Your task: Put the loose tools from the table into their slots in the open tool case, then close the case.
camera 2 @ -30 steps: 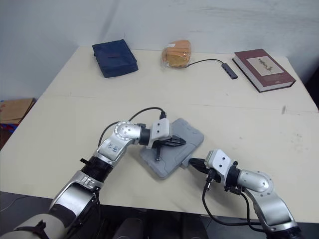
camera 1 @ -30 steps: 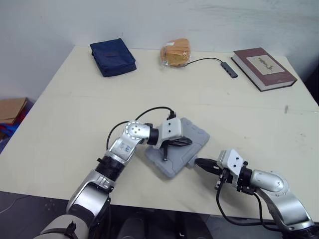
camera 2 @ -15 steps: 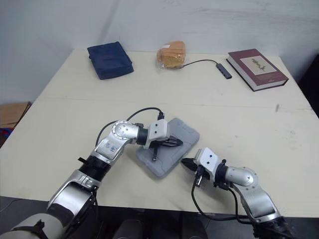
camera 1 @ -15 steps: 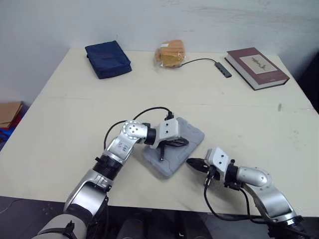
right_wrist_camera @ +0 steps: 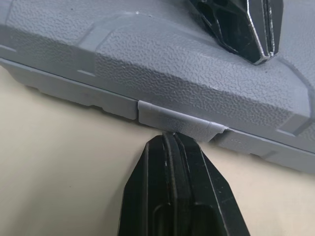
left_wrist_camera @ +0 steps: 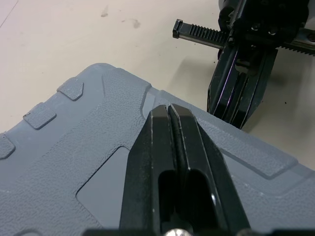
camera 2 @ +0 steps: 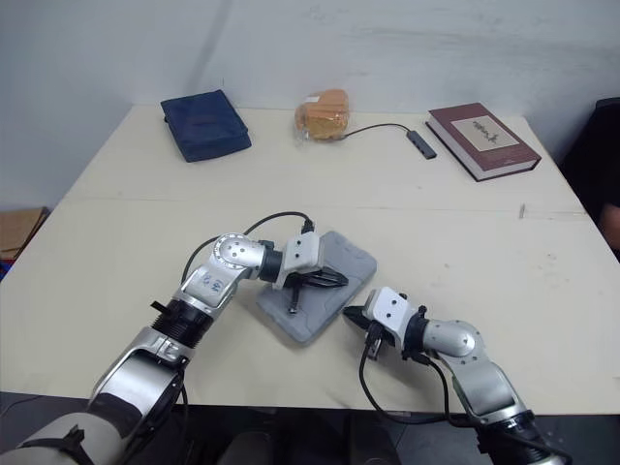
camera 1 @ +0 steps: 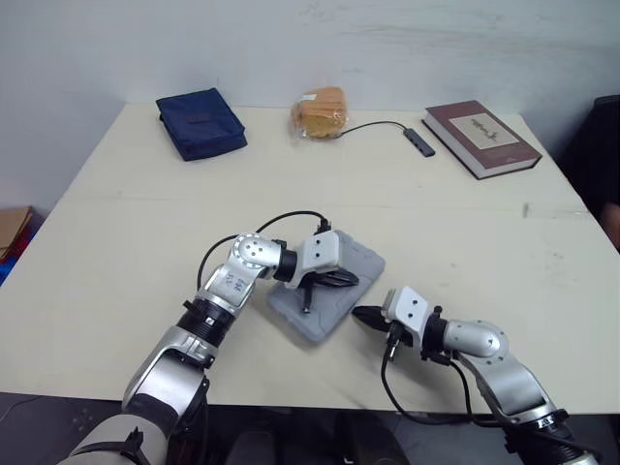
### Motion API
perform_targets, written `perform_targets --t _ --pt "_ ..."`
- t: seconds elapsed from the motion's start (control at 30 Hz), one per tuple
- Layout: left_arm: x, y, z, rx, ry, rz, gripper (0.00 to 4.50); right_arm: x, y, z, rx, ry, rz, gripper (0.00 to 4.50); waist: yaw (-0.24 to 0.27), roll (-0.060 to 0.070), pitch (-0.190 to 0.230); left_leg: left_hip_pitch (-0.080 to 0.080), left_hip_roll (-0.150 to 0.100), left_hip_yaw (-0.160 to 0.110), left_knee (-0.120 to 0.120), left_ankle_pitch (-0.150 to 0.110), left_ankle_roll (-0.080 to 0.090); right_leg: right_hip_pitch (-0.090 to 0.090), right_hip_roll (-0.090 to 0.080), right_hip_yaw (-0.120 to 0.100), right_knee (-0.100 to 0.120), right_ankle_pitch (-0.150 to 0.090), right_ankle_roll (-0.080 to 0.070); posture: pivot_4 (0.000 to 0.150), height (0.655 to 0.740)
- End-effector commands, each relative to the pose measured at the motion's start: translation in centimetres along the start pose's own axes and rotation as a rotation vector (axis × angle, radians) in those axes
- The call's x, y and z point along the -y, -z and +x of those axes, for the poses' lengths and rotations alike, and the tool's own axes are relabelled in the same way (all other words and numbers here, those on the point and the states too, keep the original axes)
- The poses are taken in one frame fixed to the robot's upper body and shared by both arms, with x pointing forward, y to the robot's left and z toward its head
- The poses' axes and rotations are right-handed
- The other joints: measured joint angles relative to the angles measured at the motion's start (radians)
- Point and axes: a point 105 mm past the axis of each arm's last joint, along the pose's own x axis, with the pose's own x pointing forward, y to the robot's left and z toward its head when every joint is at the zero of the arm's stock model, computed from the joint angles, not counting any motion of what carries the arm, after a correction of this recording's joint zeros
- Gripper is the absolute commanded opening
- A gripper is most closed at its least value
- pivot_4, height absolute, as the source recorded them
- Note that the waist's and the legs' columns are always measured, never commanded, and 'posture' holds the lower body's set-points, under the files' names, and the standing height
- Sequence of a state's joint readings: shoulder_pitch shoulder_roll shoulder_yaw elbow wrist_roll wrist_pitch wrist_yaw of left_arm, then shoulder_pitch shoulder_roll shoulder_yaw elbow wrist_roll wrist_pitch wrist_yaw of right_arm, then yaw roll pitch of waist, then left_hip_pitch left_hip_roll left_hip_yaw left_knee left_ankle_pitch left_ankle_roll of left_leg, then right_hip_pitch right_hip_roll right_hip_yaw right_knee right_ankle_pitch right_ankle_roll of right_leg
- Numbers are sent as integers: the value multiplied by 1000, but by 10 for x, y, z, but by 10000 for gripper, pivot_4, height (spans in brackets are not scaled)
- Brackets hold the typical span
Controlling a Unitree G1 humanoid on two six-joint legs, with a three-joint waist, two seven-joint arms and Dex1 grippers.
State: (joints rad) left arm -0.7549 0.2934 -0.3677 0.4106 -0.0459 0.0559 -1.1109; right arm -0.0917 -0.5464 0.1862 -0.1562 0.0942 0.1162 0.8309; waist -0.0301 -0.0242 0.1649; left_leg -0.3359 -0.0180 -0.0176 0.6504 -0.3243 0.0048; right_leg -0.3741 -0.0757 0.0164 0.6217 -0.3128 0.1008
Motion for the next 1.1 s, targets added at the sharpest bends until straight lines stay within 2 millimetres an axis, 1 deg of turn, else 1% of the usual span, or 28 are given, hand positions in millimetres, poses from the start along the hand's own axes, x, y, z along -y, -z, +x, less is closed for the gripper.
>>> perform_targets --t 0.03,0.1,0.2,0.23,0.3,0.33,0.37,0.4,0.43,0.47,0.5,0.53,0.57,0.6,0.63,0.67,0.7,0.77,0.87,1.0,1.07,1.1 --pt "11 24 -18 -13 52 -95 0 10 -5 -25 -8 34 -46 391 3 1 1 -1 0 0 0 0 0 -1 0 0 0 0 0 1500 7400" --pt "3 14 -31 32 18 -62 0 8 -3 -40 -35 18 -51 391 7 3 2 -3 0 0 -1 0 0 -2 -1 -1 -1 0 0 1500 7400" --pt "-6 -7 -58 132 -48 16 0 8 -1 -64 -49 4 -76 391 5 4 4 -5 0 -1 -2 0 0 -3 -1 -2 -3 0 0 1500 7400" --pt "-9 -11 -68 155 -79 28 0 11 -5 -70 -32 21 -90 391 4 4 6 -6 0 -1 -2 0 0 -4 -1 -2 -3 0 0 1500 7400" --pt "-13 -15 -82 173 -134 38 0 17 -9 -79 -18 60 -89 391 4 6 10 -8 0 -1 -2 0 0 -5 -1 -2 -4 0 0 1500 7400" --pt "-14 -15 -88 184 -153 15 0 20 -11 -83 -9 75 -83 391 4 7 10 -9 0 -2 -1 0 0 -6 -1 -2 -3 0 0 1500 7400" --pt "-12 -13 -99 174 -177 -1 2441 24 -11 -91 -18 95 -66 3268 6 7 10 -11 0 -2 -1 0 0 -8 -1 -3 -3 0 0 1500 7400" --pt "-8 -8 -114 140 -199 -16 5524 30 -12 -102 -28 118 -85 6834 6 8 11 -15 0 -2 1 0 -1 -12 -2 -3 -2 0 0 1500 7400" --pt "-4 -5 -123 114 -210 -26 8452 34 -13 -109 -35 132 -103 10125 5 9 11 -20 -1 -2 2 1 -2 -18 -2 -3 0 0 0 1500 7400" --pt "-1 1 -135 77 -249 -28 13439 38 -12 -118 -56 145 -114 15420 5 9 11 -22 -1 -2 1 2 -3 -20 -2 -2 1 0 0 1500 7400" --pt "4 7 -148 51 -291 -47 16610 43 -13 -127 -77 159 -146 19235 4 10 12 -21 -1 -2 0 3 -5 -20 -2 -2 1 0 0 1500 7400" --pt "13 16 -163 4 -308 -72 22629 50 -14 -136 -91 186 -168 25448 3 11 12 -22 -1 -1 -1 3 -5 -21 -1 -2 0 0 0 1500 7400" --pt "19 27 -180 -68 -353 -77 26729 58 -19 -145 -89 223 -204 29710 1 11 13 -21 -1 -1 -2 3 -5 -21 -1 -2 0 0 0 1500 7400" --pt "21 34 -196 -117 -413 -84 31604 64 -22 -151 -89 243 -221 35292 -1 12 13 -21 -1 0 -3 2 -3 -21 -1 -1 -1 0 0 1500 7400" --pt "20 38 -212 -148 -491 -93 35550 68 -24 -157 -100 252 -244 39519 2 12 14 -21 0 0 -3 2 -2 -21 -1 -1 -1 0 0 1500 7400" --pt "19 39 -224 -162 -556 -95 40972 72 -26 -162 -112 261 -259 44912 4 12 16 -21 0 0 -3 1 -2 -21 -2 -1 -1 0 0 1500 7400" --pt "19 38 -232 -154 -602 -101 44492 76 -28 -167 -122 267 -264 45000 9 11 17 -21 -1 0 -2 1 -1 -21 -2 -1 -1 0 -1 1500 7400" --pt "21 44 -245 -187 -677 -110 44492 83 -33 -173 -127 279 -292 45000 23 11 17 -21 -1 -2 -1 2 0 -19 -4 -3 -1 0 -1 1500 7400" --pt "32 53 -252 -232 -685 -137 44492 81 -34 -175 -135 240 -306 45000 32 11 17 -20 -1 -2 -3 2 0 -18 -5 -3 -3 0 -1 1500 7400" --pt "37 55 -250 -231 -688 -141 44492 86 -36 -175 -123 247 -312 45000 30 12 17 -25 -1 -3 -3 1 0 -22 -5 -5 -5 0 -1 1500 7400" --pt "37 54 -242 -199 -699 -142 44492 84 -38 -160 -85 228 -313 45000 29 12 17 -26 -1 -2 -3 1 0 -22 -5 -5 -5 0 -1 1500 7400" --pt "36 54 -240 -189 -701 -143 44492 83 -39 -156 -74 222 -313 45000 29 12 17 -26 -1 -2 -2 1 0 -22 -5 -5 -5 0 -1 1500 7400"
